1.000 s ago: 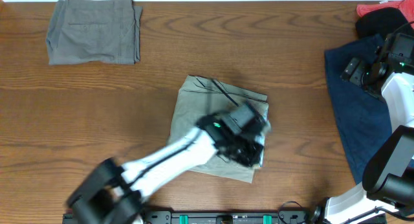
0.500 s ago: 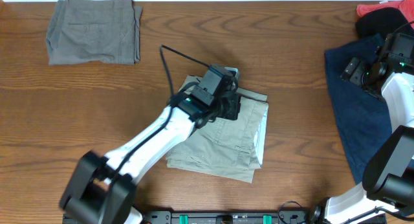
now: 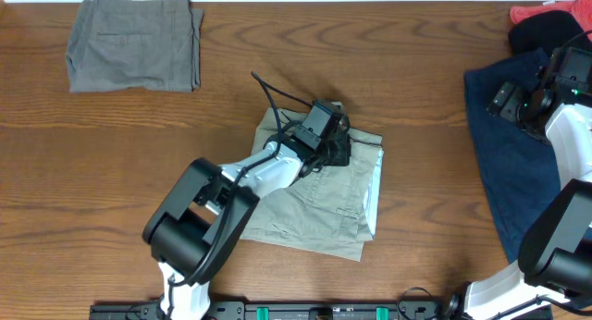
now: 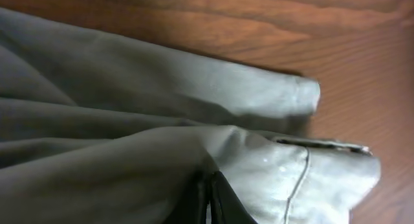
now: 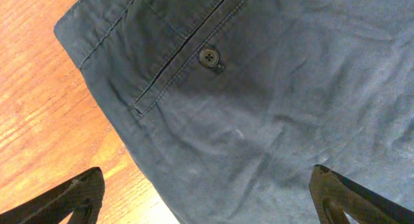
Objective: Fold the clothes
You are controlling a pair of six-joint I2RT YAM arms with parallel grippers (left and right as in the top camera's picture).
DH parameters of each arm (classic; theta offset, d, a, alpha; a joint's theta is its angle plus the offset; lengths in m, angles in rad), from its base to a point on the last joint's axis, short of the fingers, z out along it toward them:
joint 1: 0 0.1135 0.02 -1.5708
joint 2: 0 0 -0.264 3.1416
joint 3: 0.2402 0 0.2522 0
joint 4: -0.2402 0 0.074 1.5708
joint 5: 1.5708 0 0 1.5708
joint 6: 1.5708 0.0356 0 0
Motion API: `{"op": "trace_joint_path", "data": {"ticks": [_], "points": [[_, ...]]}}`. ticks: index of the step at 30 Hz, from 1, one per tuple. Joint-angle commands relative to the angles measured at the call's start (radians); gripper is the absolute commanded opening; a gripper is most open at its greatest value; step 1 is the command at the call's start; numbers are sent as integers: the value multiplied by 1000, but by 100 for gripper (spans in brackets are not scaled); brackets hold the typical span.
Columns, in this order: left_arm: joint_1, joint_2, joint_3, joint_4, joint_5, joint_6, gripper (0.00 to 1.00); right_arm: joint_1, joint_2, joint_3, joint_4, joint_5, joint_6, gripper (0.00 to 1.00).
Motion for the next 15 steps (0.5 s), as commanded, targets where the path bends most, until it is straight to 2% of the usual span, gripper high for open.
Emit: {"op": "trace_joint_path", "data": {"ticks": [1, 8, 10, 13, 15], "points": [[1, 52, 3, -11, -13, -3, 7, -1, -23, 10, -1, 6, -10, 99], [38, -69, 7, -39, 51, -1, 8, -1, -23, 10, -1, 6, -10, 99], [39, -141, 7, -77, 68, -1, 13, -1, -23, 10, -1, 6, -10, 99], [39, -267, 7, -179, 71, -1, 27, -1, -23, 10, -1, 6, -10, 99], [39, -347, 7, -271, 71, 0, 29, -1, -23, 10, -1, 6, -10, 99]]}}
